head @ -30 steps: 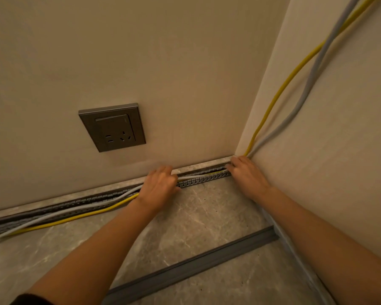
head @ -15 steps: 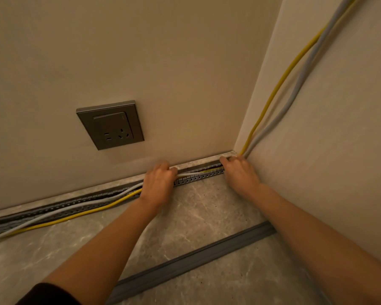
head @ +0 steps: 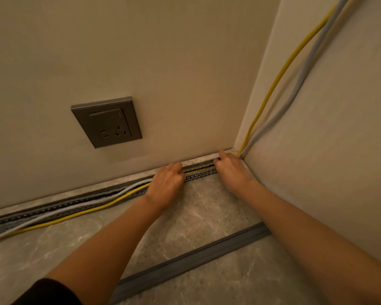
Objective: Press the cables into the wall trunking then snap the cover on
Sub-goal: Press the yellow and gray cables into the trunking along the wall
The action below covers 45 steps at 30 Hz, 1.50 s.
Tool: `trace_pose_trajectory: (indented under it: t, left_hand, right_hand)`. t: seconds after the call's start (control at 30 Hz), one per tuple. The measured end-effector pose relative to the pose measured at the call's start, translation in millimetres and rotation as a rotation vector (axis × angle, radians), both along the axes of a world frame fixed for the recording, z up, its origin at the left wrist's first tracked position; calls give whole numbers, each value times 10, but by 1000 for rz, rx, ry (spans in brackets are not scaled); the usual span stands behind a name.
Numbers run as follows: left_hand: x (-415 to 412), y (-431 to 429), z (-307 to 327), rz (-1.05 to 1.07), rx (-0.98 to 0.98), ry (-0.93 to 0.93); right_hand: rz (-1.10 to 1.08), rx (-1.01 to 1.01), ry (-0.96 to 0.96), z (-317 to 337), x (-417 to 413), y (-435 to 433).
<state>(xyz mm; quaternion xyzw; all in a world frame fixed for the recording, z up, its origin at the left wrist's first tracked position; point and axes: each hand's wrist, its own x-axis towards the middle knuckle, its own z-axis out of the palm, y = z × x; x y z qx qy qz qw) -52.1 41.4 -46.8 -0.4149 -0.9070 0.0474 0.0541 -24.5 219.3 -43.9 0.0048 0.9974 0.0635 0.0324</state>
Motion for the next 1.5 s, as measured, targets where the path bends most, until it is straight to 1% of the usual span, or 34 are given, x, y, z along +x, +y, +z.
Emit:
trace_pose_trajectory:
  t: [0.03,0.1,0.2,0.27,0.33,0.4,0.47,0.53,0.6,0.67,0.77,0.8,0.87,0.97,1.03,1.1,1.17,1.33,1.43,1.47,1.5]
  left_hand:
    - [-15,0,-21,15,32,8]
    - [26,1,-9,71,12,49]
    - [68,98,25,160,-38,-27]
    - [77,138,64,182,-78,-87]
    - [71,114,87,200,-57,-135]
    - [25,33,72,255,91,-222]
    - [9,-56,46,305,312,-297]
    - [25,-122,47,352,487,-367]
    - [38,-188,67,427,572,-366]
    - [43,-294,85,495,526,-315]
    - [66,-535,119,559,244,-250]
    - [71,-611,124,572,180,-235]
    - [90,-757,144,585,112,-206]
    - [82,-861,148,568,88,-199]
    - [72,-882,152,548,122,-244]
    - [60,-888,164,512,135,-246]
    - [49,-892,165,452,111,-173]
    - [41,-882,203,310,-76,-3]
    - [17,-901,184,250,-72,0]
    - [32,-924,175,199,-35,33]
    - [55,-948,189,150,-43,34]
  right_hand:
    - [-7,2,-11,15,-4,-11]
    - [-33,10,-17,39,-3,-32]
    - [-56,-5,-9,56,-17,-62]
    - [-62,-23,-18,52,-39,-88]
    - [-75,-28,-35,55,-48,-122]
    - [-64,-37,-30,54,-31,-193]
    - [1,-63,-9,34,-5,-291]
    - [67,-111,25,15,4,-411]
    - [105,-176,46,9,-9,-528]
    - [153,-232,54,5,-26,-644]
    - [220,-273,43,16,-39,-793]
    - [221,-274,37,13,-44,-818]
    - [206,-263,33,7,-47,-882]
    - [168,-247,43,-5,-37,-955]
    - [139,-243,29,15,-18,-982]
    - [116,-226,10,40,1,-998]
    - [111,-200,9,57,14,-1017]
    - [83,-159,23,92,41,-1071]
    - [88,-135,26,119,42,-1102]
    - [90,-130,30,121,43,-1105]
    - [90,-126,34,117,46,-1107]
